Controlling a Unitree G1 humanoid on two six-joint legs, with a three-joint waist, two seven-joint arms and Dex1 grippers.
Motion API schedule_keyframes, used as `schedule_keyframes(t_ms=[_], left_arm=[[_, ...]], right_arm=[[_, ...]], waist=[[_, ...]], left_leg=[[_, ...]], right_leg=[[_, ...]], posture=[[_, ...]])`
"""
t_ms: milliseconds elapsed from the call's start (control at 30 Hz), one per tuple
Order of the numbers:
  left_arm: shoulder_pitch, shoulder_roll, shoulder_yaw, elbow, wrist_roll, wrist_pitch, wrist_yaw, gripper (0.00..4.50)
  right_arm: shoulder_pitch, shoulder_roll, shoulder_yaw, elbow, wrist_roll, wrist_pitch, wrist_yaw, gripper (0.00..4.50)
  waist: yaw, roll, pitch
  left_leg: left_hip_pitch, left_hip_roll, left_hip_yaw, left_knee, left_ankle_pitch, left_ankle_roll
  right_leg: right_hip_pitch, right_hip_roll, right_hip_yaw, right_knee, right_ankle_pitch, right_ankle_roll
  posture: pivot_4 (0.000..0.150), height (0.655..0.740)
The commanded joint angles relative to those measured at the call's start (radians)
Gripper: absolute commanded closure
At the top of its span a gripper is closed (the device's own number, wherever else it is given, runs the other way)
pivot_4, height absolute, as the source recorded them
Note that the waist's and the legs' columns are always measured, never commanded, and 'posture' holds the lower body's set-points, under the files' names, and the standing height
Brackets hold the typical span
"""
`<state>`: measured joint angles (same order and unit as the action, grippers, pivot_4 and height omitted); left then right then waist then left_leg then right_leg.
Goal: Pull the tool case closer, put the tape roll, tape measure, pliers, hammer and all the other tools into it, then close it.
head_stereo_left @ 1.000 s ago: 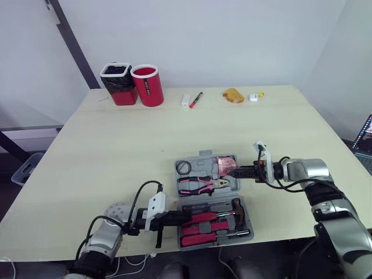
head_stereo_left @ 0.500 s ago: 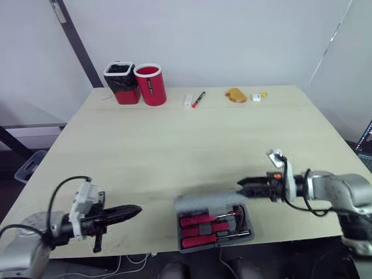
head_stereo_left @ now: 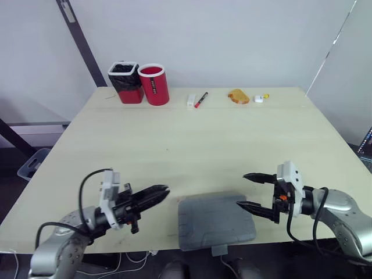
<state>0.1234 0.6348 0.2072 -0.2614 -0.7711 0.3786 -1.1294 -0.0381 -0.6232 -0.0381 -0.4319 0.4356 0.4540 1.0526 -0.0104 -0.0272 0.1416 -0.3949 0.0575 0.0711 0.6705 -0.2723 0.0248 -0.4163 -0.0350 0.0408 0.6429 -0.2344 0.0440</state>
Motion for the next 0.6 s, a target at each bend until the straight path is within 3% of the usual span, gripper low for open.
schedule_keyframes(t_ms=[33, 167, 367, 600], left_arm=[[0.019, 0.046, 0.048, 0.023, 0.005, 0.007, -0.025, 2.13], [0.086, 0.117, 0.126, 0.095, 0.014, 0.007, -0.073, 0.21], [0.155, 0.149, 0.189, 0.171, 0.079, -0.026, -0.073, 0.1], [0.162, 0.133, 0.183, 0.197, 0.159, -0.085, -0.046, 0.1]], right_arm=[[0.076, -0.066, -0.089, 0.045, -0.015, -0.13, 0.07, 0.0], [0.204, -0.136, -0.216, 0.105, 0.019, -0.214, 0.134, 0.0], [0.311, -0.167, -0.356, 0.179, 0.061, -0.258, 0.168, 0.0], [0.326, -0.172, -0.375, 0.193, 0.065, -0.277, 0.17, 0.0]], waist=[[0.001, 0.0, 0.0], [-0.002, 0.0, 0.0], [-0.001, 0.0, 0.0], [0.001, 0.0, 0.001]], left_leg=[[0.0, 0.0, 0.0, 0.0, 0.0, 0.0], [0.0, 0.0, 0.0, -0.002, 0.0, 0.0], [0.002, 0.001, 0.0, 0.0, 0.0, 0.0], [0.003, 0.001, -0.002, -0.001, 0.0, 0.0]], right_leg=[[0.0, 0.0, 0.0, -0.001, 0.0, 0.0], [0.0, 0.0, 0.0, -0.001, -0.001, 0.0], [0.001, -0.001, 0.0, -0.001, -0.002, 0.003], [0.0, -0.002, 0.001, -0.001, -0.001, 0.001]], posture=[[0.15, 0.74], [0.15, 0.74], [0.15, 0.74], [0.15, 0.74]])
